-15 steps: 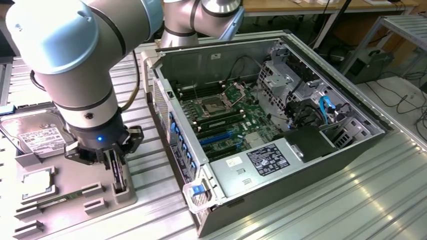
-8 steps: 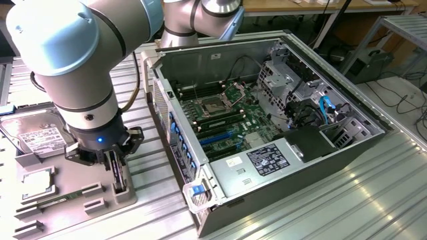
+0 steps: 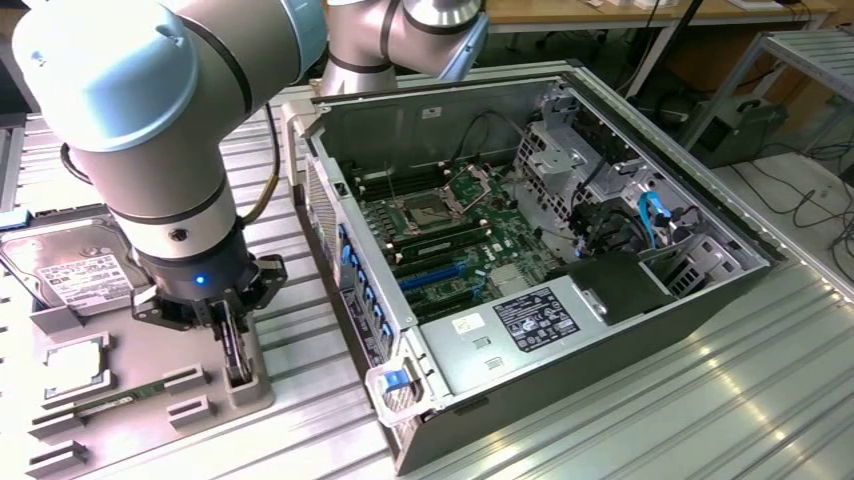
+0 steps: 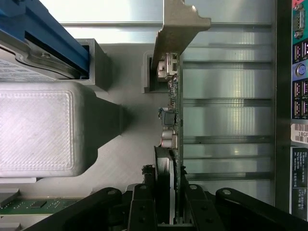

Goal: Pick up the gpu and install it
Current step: 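Pick up the gpu and move the gpu toward the slot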

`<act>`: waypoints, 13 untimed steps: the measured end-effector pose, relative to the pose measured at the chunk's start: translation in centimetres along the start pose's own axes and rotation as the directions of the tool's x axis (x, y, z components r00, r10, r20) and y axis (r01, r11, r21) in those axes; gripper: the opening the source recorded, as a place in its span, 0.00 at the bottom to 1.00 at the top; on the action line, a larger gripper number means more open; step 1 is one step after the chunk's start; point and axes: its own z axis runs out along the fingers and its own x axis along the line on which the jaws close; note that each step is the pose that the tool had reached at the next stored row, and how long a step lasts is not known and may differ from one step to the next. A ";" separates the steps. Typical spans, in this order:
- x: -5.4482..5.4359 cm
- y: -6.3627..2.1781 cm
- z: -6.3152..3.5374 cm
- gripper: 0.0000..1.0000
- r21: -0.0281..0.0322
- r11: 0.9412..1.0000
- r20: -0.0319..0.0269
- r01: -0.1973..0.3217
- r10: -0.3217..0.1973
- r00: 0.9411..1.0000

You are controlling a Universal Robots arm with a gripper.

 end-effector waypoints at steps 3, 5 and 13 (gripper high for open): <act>0.0 0.00 0.00 0.28 0.000 1.000 0.000 0.000 0.000 1.000; 0.0 0.00 0.00 0.28 0.000 1.000 0.000 0.000 0.000 1.000; 0.0 0.00 -0.03 0.28 -0.001 1.000 0.000 0.000 0.000 1.000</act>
